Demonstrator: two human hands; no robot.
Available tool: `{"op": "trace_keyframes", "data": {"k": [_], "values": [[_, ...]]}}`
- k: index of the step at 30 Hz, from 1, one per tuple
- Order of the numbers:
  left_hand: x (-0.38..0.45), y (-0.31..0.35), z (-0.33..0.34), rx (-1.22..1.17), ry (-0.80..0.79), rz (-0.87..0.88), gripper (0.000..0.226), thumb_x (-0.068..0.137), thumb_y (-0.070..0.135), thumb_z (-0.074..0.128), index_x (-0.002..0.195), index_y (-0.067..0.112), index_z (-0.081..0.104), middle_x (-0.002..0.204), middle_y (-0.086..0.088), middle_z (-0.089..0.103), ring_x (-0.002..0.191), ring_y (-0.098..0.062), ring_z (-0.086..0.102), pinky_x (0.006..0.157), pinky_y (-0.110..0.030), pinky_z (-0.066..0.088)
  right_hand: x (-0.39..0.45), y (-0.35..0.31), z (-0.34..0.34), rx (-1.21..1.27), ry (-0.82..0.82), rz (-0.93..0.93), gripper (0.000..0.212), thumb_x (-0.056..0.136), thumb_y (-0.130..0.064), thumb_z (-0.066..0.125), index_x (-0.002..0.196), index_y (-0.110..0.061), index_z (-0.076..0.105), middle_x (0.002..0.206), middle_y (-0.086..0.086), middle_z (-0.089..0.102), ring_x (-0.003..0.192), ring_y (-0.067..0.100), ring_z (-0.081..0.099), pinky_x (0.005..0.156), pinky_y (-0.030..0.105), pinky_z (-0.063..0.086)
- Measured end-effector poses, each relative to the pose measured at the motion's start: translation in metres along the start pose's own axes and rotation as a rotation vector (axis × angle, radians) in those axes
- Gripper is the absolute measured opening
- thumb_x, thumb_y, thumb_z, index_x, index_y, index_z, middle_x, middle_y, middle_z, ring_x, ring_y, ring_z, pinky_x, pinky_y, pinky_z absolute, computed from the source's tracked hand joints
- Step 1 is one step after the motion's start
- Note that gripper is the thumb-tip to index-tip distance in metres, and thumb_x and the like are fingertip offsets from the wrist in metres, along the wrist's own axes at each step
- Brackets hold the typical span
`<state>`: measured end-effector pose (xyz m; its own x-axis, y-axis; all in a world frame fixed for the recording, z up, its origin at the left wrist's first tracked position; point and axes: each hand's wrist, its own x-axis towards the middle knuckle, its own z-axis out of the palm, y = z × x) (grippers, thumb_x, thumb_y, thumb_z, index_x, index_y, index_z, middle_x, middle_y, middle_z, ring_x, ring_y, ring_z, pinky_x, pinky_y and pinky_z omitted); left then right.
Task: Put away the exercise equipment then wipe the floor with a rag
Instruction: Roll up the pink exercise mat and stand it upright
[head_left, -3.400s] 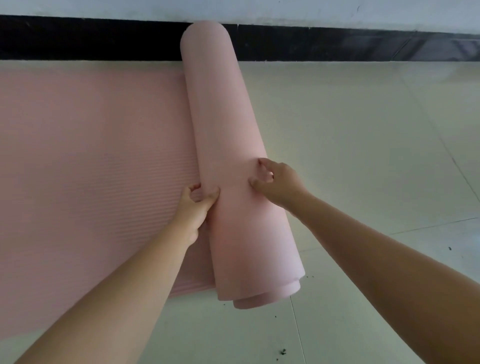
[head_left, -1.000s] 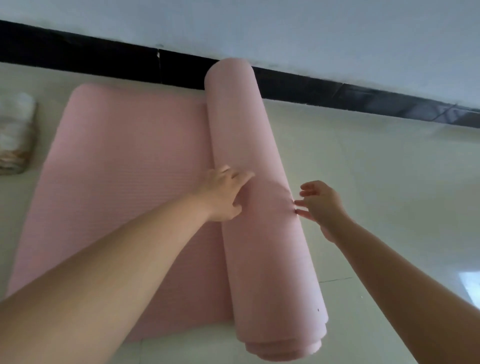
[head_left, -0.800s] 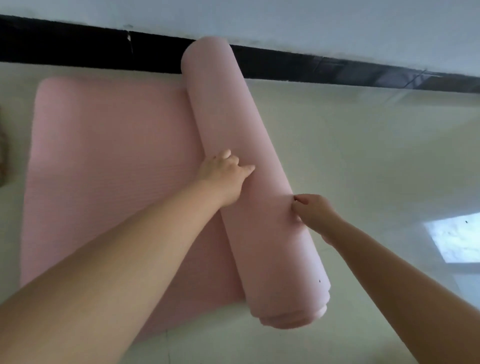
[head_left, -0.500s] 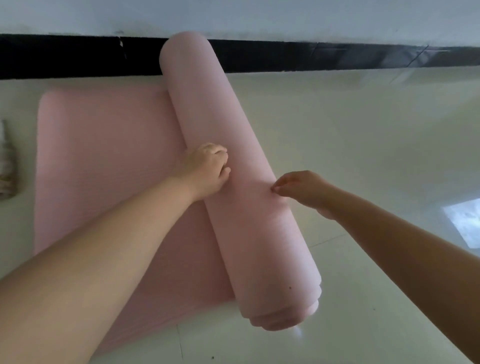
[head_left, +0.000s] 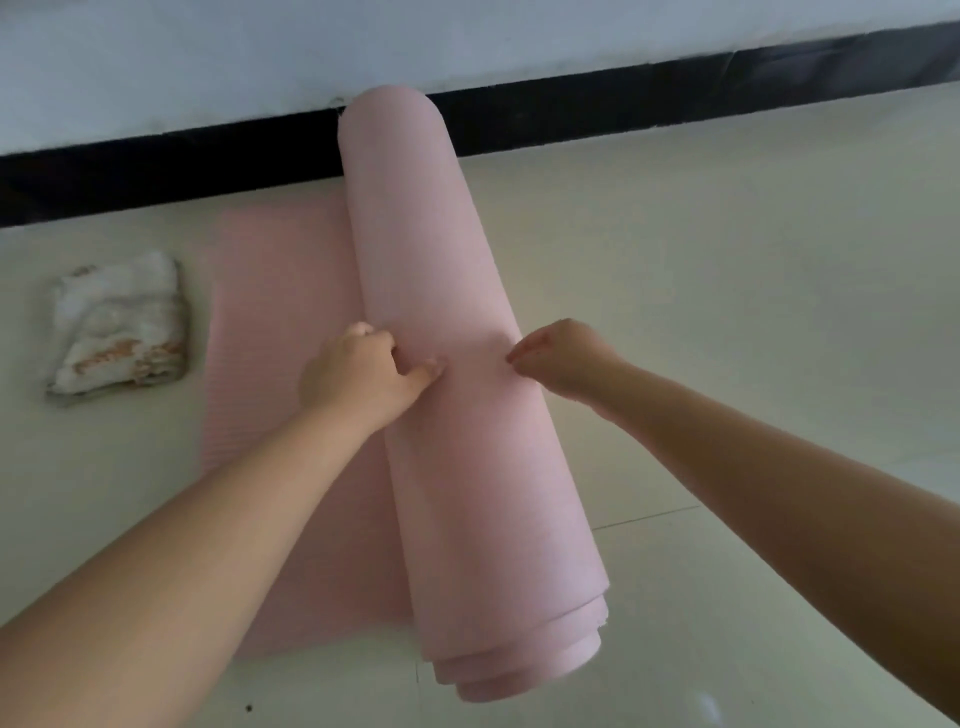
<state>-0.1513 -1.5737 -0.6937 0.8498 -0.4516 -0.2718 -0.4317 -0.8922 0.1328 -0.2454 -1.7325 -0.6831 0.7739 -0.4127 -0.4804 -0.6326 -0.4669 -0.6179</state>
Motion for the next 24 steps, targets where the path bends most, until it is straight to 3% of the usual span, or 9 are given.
{"op": "trace_keyframes", "data": {"k": [3,5,8,11,14,17,21,24], "values": [[-0.004,-0.024,0.003,-0.136,-0.093,-0.172,0.073,0.082,0.06,0.054,0.13,0.005,0.05,0.137,-0.016,0.048,0.127,-0.032,0.046,0.102,-0.038,0.041,-0.011,-0.016,0.017,0.15,-0.066,-0.037,0.035,0.088,-0.006,0.05,0.114,-0.022,0.068,0.13,0.004,0.058,0.108,0.028,0.059,0.085,0.025,0.049],[-0.01,-0.041,0.004,-0.266,-0.021,-0.224,0.074,0.083,0.046,0.064,0.141,0.008,0.039,0.143,-0.017,0.043,0.133,-0.031,0.041,0.107,-0.037,0.036,-0.014,-0.025,0.032,0.104,-0.082,-0.09,0.042,0.088,-0.003,0.045,0.119,-0.024,0.064,0.136,0.004,0.053,0.113,0.028,0.057,0.09,0.027,0.047],[-0.023,-0.058,0.004,-0.283,0.189,-0.008,0.061,0.082,0.008,0.067,0.139,0.009,0.045,0.144,-0.015,0.042,0.135,-0.029,0.039,0.11,-0.033,0.031,-0.012,-0.035,0.049,0.124,-0.003,-0.148,0.052,0.088,0.0,0.039,0.132,-0.025,0.053,0.136,0.005,0.05,0.099,0.024,0.057,0.081,0.027,0.048],[-0.036,-0.067,0.007,-0.285,0.151,0.232,0.06,0.079,-0.014,0.044,0.133,0.011,0.054,0.147,-0.007,0.042,0.137,-0.022,0.039,0.114,-0.031,0.031,-0.006,-0.04,0.06,0.322,0.03,-0.044,0.052,0.089,0.001,0.041,0.139,-0.015,0.043,0.136,0.008,0.046,0.102,0.026,0.058,0.093,0.037,0.05],[-0.04,-0.075,0.003,-0.252,0.131,0.249,0.049,0.089,-0.003,0.044,0.134,0.016,0.054,0.145,0.002,0.046,0.136,-0.015,0.041,0.111,-0.025,0.031,-0.003,-0.047,0.07,0.022,0.047,-0.041,0.043,0.092,-0.009,0.043,0.135,-0.008,0.047,0.135,0.012,0.043,0.111,0.029,0.052,0.094,0.031,0.042],[-0.037,-0.075,-0.009,-0.106,0.1,0.186,0.044,0.097,0.028,0.045,0.141,0.022,0.042,0.141,0.001,0.05,0.13,-0.019,0.045,0.1,-0.027,0.039,-0.007,-0.056,0.08,-0.303,0.105,-0.129,0.039,0.092,-0.019,0.045,0.129,-0.015,0.054,0.135,0.01,0.04,0.124,0.03,0.037,0.104,0.031,0.031],[-0.031,-0.086,-0.017,-0.025,0.098,0.034,0.056,0.096,0.044,0.039,0.148,0.03,0.024,0.131,-0.009,0.056,0.119,-0.031,0.053,0.092,-0.036,0.044,-0.008,-0.069,0.095,-0.201,0.095,-0.197,0.038,0.091,-0.025,0.05,0.128,-0.029,0.055,0.147,0.001,0.031,0.137,0.023,0.028,0.114,0.04,0.022],[-0.031,-0.109,-0.016,-0.038,0.024,-0.076,0.059,0.093,0.052,0.039,0.148,0.032,0.026,0.135,-0.009,0.054,0.123,-0.03,0.05,0.098,-0.037,0.044,-0.01,-0.08,0.104,0.001,0.0,-0.294,0.04,0.092,-0.012,0.048,0.128,-0.025,0.057,0.146,0.001,0.037,0.132,0.015,0.039,0.104,0.016,0.024]]}}
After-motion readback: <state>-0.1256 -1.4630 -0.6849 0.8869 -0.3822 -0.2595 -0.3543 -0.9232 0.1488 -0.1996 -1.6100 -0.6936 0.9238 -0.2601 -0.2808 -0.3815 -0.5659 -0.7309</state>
